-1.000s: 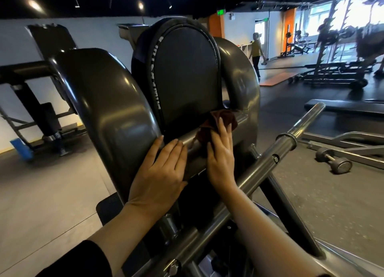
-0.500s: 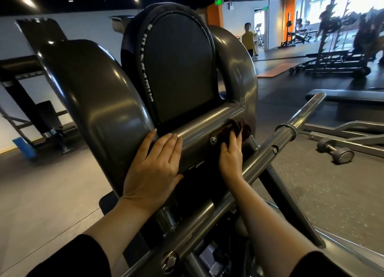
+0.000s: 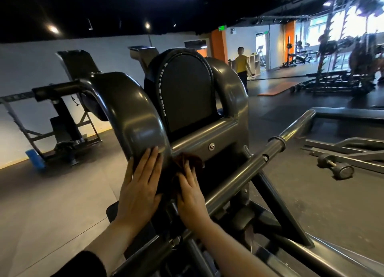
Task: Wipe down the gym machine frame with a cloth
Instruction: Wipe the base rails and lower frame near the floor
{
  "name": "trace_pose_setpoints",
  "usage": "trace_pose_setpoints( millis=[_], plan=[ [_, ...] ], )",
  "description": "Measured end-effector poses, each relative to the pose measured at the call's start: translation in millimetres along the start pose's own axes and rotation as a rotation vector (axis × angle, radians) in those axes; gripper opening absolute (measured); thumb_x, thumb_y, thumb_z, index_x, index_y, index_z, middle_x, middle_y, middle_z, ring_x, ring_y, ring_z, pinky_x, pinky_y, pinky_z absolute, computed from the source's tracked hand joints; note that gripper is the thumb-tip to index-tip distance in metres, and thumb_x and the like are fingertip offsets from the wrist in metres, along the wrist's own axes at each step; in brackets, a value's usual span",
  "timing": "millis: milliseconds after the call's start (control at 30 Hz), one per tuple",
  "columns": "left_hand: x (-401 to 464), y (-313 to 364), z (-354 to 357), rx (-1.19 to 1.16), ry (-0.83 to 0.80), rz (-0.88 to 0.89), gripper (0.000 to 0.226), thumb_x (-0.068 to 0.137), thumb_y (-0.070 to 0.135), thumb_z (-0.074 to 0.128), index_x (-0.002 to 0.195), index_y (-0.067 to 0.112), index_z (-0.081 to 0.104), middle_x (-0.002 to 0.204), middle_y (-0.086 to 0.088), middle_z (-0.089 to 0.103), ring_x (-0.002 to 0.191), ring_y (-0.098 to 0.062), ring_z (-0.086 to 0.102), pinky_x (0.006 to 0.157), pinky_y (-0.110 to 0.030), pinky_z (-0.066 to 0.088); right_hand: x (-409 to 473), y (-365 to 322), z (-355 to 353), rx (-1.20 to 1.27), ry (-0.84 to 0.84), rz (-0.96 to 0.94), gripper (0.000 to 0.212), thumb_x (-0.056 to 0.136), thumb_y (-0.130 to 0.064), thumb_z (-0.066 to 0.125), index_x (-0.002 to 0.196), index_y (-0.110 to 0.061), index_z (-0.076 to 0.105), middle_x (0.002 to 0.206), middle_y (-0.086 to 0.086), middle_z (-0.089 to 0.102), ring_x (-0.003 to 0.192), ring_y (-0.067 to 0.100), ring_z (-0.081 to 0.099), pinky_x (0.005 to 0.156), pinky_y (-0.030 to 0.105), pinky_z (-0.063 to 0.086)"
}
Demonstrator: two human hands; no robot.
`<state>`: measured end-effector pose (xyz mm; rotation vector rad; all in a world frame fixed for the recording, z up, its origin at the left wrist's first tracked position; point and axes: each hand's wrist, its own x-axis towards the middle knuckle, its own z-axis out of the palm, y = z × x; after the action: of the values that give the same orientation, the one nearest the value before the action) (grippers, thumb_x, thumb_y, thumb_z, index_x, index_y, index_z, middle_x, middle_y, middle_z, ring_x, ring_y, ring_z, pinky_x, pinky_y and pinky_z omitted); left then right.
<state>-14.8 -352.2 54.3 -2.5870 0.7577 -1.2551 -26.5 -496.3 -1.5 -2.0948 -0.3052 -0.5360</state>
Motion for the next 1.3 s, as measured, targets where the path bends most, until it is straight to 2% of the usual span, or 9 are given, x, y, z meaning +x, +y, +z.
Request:
trace_pose_setpoints(
  millis=[133,300,433,500,700,867,1000,1133,1300],
  plan=[
    [-5,-6,-9,0.006,-0.083,-0.056,0.100,0.066,0.027,0.084,0.148,0.001,0.032,0.158,-0.015,0.022,0.148,-0.028,0.014,0.122,-0.043,-0.003,32,-12,-18,-0.075,0.040,-0.010,0.061,0.098,-0.022,0.050,0.153,-0.023,0.023,0.161,-0.008,-0.012,0.146,0.019,-0.022,0.122,0.040,0.005],
    [-11,2,-5,0.042,-0.074,-0.035,0.078,0.086,0.027,0.064,0.150,0.004,0.028,0.160,-0.013,0.017,0.150,-0.025,0.005,0.122,-0.045,0.001,2,-12,19,0.004,0.111,-0.019,0.068,0.099,-0.022,0.048,0.152,-0.028,0.005,0.157,-0.011,-0.013,0.143,0.007,-0.028,0.122,0.044,0.001],
    [-17,10,3,0.064,-0.152,-0.038,0.095,0.078,0.027,0.074,0.153,0.005,0.020,0.162,-0.016,0.008,0.150,-0.029,0.003,0.121,-0.050,0.013,-21,-2,40,0.018,0.060,-0.034,0.060,0.093,-0.045,0.021,0.148,-0.036,-0.002,0.153,-0.016,-0.019,0.139,-0.002,-0.032,0.122,0.047,0.000],
    [-17,10,6,0.082,-0.148,-0.027,0.097,0.077,0.029,0.075,0.153,0.006,0.020,0.162,-0.017,0.006,0.150,-0.032,0.003,0.119,-0.051,0.016,-11,2,34,0.001,0.081,-0.029,0.063,0.093,-0.046,0.023,0.150,-0.031,0.000,0.153,-0.016,-0.020,0.140,0.001,-0.032,0.121,0.041,-0.004],
    [-16,7,13,0.091,-0.202,-0.045,0.123,0.057,0.038,0.090,0.153,0.008,0.019,0.162,-0.016,0.004,0.150,-0.031,-0.001,0.116,-0.054,0.011,49,24,-23,-0.053,0.171,0.131,0.069,0.096,-0.001,0.041,0.155,-0.024,0.013,0.160,-0.010,-0.012,0.148,0.017,-0.017,0.117,0.029,0.001],
    [-17,8,16,0.124,-0.213,-0.047,0.134,0.049,0.041,0.092,0.153,0.009,0.013,0.162,-0.016,-0.004,0.149,-0.032,-0.005,0.115,-0.055,0.006,69,24,-30,0.028,0.305,0.193,0.060,0.099,0.000,0.037,0.154,-0.018,0.024,0.163,-0.005,-0.001,0.150,0.018,-0.009,0.109,0.021,0.003],
    [-17,11,16,0.115,-0.201,-0.049,0.124,0.058,0.029,0.090,0.153,0.008,0.013,0.162,-0.016,-0.004,0.149,-0.033,-0.003,0.116,-0.054,0.006,32,4,7,0.151,0.275,0.200,0.061,0.098,0.001,0.040,0.153,-0.020,0.025,0.163,-0.007,0.002,0.150,0.016,-0.008,0.118,0.031,0.005],
    [-17,17,15,0.058,-0.111,-0.048,0.089,0.080,0.020,0.074,0.152,0.004,0.023,0.161,-0.018,0.007,0.150,-0.032,0.002,0.118,-0.056,0.011,-18,11,21,0.129,0.048,0.116,0.056,0.096,-0.003,0.048,0.147,-0.023,0.040,0.162,-0.007,0.013,0.150,0.013,0.000,0.123,0.040,0.013],
    [-58,48,37,-0.224,-0.296,-0.017,0.060,0.093,0.027,0.039,0.148,0.006,0.027,0.156,-0.012,0.030,0.149,-0.021,0.010,0.122,-0.043,0.009,-66,24,9,-0.253,-0.107,-0.047,0.034,0.096,-0.022,0.052,0.129,-0.025,0.061,0.151,-0.010,0.039,0.145,0.005,0.005,0.116,0.023,0.006]
  ],
)
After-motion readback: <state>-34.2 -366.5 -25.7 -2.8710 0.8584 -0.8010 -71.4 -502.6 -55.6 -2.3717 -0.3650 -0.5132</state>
